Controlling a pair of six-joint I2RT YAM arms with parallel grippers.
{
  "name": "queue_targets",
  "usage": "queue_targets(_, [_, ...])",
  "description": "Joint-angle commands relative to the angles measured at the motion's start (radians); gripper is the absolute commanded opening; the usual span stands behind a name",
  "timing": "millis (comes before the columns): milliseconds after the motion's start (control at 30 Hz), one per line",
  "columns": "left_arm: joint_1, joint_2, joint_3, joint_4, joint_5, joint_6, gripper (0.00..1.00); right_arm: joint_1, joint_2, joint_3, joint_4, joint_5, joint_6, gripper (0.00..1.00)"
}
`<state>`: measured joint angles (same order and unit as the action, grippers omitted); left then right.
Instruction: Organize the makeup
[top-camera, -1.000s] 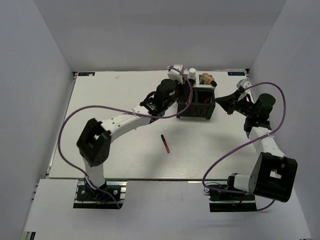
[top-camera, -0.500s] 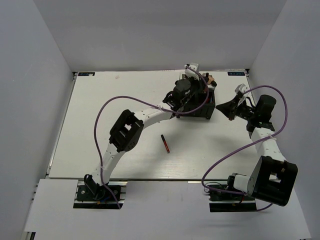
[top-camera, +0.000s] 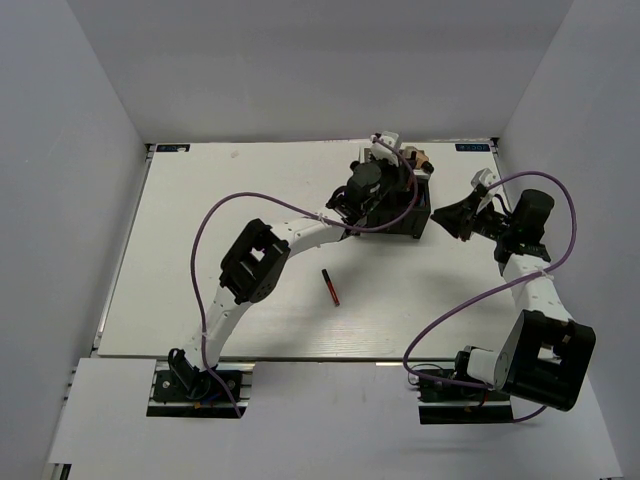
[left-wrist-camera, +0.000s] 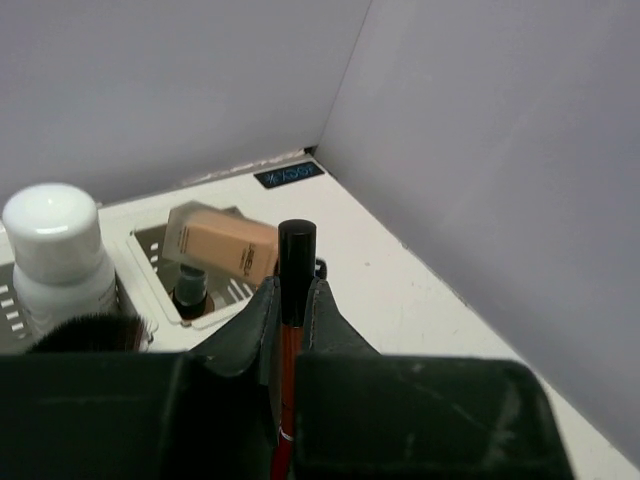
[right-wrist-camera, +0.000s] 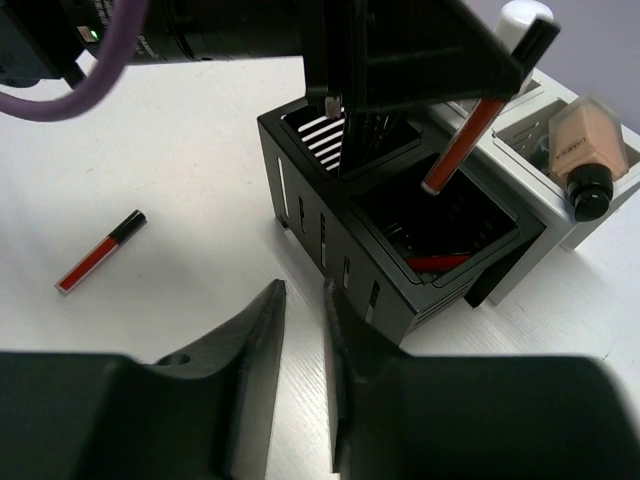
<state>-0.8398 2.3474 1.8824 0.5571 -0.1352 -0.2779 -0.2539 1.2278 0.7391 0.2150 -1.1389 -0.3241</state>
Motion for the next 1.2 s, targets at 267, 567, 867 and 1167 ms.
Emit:
queue_targets(267, [-0.013, -0.089, -0.089, -0.026, 0.020, -0.004, 0.40, 0.013, 0.029, 0.111, -0.270, -0.102, -0.292, 0.50])
queue_targets(567, [-0.013, -0.118, -0.032, -0.040, 0.031, -0.012, 0.66, 0.047, 0.149, 0.302, -0.745, -0.130, -0.513, 0.89])
queue_targets(867, [0.011, -0.408, -0.175, -0.092, -0.009, -0.056, 0.40, 0.226, 0.250, 0.496, -1.205, -0.023, -0.874, 0.37])
queue_targets(1167, [0.021, -1.077, -0.751, -0.523, -0.374, -0.228, 0.45, 0.739, 0.188, 0.272, -0.643, 0.319, -0.364, 0.18])
